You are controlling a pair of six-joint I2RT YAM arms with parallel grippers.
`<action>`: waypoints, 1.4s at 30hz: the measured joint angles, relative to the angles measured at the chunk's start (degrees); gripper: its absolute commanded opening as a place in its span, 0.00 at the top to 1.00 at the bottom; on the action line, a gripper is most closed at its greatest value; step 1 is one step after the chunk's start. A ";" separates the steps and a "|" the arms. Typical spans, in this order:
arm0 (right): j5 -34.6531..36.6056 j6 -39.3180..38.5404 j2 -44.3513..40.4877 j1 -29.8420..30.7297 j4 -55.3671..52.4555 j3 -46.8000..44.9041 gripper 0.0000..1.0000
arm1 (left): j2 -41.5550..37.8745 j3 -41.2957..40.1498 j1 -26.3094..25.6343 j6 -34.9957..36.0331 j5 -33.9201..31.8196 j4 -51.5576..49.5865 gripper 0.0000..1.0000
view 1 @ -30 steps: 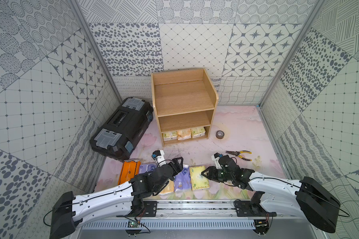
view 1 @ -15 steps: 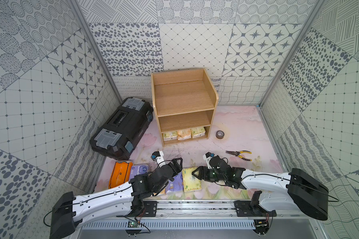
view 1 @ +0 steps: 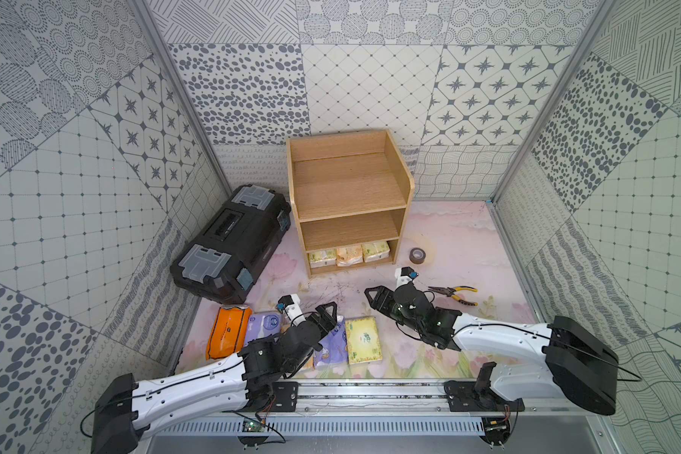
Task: Remove the tissue boxes from the shelf
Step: Move the box of tissues to the center of the board, then pick up a box of tissues from the shelf.
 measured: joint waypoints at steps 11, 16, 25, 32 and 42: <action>5.25 9.38 21.51 -1.03 9.77 12.94 0.48 | -5.40 0.17 2.80 2.69 -1.22 -1.42 0.10; 5.86 12.68 28.44 -2.25 10.10 17.64 0.49 | -6.84 0.17 6.56 4.39 -0.46 -2.29 0.10; 6.84 16.04 32.39 -4.15 11.02 21.38 0.52 | -8.11 0.17 11.76 6.64 2.58 -2.89 0.09; 7.52 17.55 34.64 -5.33 11.02 24.11 0.60 | -7.89 0.15 13.16 7.26 4.68 -2.97 0.09; 7.56 18.80 37.20 -6.51 11.19 25.86 0.89 | -7.26 0.15 13.88 7.45 5.73 -2.99 0.09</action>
